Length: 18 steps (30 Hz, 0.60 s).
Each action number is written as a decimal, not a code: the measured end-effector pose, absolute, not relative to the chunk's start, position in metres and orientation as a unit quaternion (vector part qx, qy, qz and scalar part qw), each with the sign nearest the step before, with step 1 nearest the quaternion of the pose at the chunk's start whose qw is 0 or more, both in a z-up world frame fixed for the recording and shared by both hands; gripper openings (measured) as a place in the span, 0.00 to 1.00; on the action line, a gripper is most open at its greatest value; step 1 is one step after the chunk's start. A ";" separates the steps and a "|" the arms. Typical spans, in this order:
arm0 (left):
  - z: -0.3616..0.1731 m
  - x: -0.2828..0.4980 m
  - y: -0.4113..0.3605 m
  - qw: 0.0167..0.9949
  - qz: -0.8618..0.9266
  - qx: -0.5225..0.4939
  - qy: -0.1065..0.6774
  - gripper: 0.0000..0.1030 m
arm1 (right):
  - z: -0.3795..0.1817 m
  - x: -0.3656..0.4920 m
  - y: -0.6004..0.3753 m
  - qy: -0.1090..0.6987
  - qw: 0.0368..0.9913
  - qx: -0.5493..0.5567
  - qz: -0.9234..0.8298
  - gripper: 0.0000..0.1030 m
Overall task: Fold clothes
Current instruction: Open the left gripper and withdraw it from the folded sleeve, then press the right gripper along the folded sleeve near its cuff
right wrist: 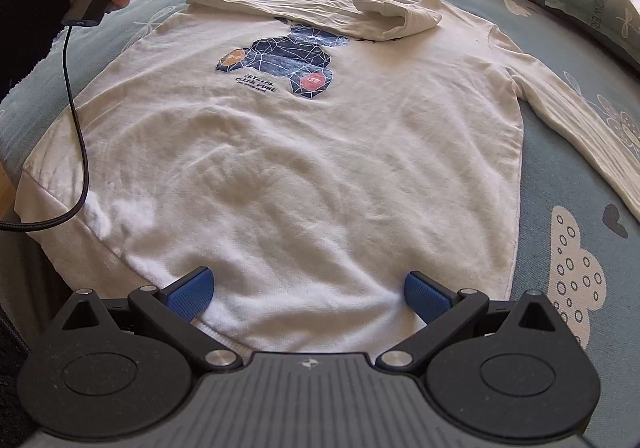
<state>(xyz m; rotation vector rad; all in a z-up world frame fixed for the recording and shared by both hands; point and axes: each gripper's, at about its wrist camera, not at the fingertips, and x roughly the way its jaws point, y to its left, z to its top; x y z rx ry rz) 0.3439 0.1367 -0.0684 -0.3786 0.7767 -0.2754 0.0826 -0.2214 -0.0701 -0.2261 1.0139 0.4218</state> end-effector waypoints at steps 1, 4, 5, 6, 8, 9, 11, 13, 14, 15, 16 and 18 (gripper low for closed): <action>-0.079 0.347 0.136 0.894 -0.124 -0.185 0.389 0.73 | -0.070 0.082 -0.222 0.480 0.848 -0.106 0.199 1.00; -0.086 0.335 0.138 0.900 -0.134 -0.180 0.375 0.73 | -0.071 0.079 -0.223 0.472 0.853 -0.104 0.198 1.00; -0.082 0.331 0.138 0.899 -0.133 -0.176 0.377 0.73 | -0.071 0.080 -0.223 0.472 0.852 -0.105 0.200 1.00; -0.077 0.328 0.139 0.899 -0.133 -0.173 0.379 0.73 | -0.070 0.081 -0.223 0.474 0.851 -0.105 0.203 1.00; -0.065 0.318 0.141 0.903 -0.129 -0.160 0.378 0.73 | -0.064 0.091 -0.225 0.490 0.840 -0.093 0.213 1.00; -0.060 0.313 0.140 0.906 -0.125 -0.151 0.376 0.73 | -0.061 0.097 -0.226 0.496 0.836 -0.086 0.220 1.00; -0.050 0.300 0.136 0.911 -0.120 -0.128 0.374 0.76 | -0.047 0.112 -0.229 0.483 0.841 -0.064 0.235 1.00; -0.045 0.288 0.130 0.914 -0.117 -0.103 0.376 0.78 | -0.031 0.133 -0.228 0.457 0.856 -0.064 0.234 1.00; -0.045 0.283 0.127 0.913 -0.114 -0.093 0.380 0.79 | -0.024 0.147 -0.224 0.441 0.865 -0.082 0.225 1.00; -0.045 0.278 0.124 0.913 -0.111 -0.082 0.385 0.79 | -0.018 0.160 -0.220 0.426 0.873 -0.101 0.215 1.00; -0.045 0.273 0.121 0.912 -0.108 -0.072 0.389 0.79 | -0.014 0.174 -0.215 0.412 0.879 -0.125 0.204 1.00; -0.047 0.265 0.117 0.910 -0.099 -0.066 0.397 0.79 | -0.012 0.210 -0.203 0.379 0.891 -0.173 0.178 1.00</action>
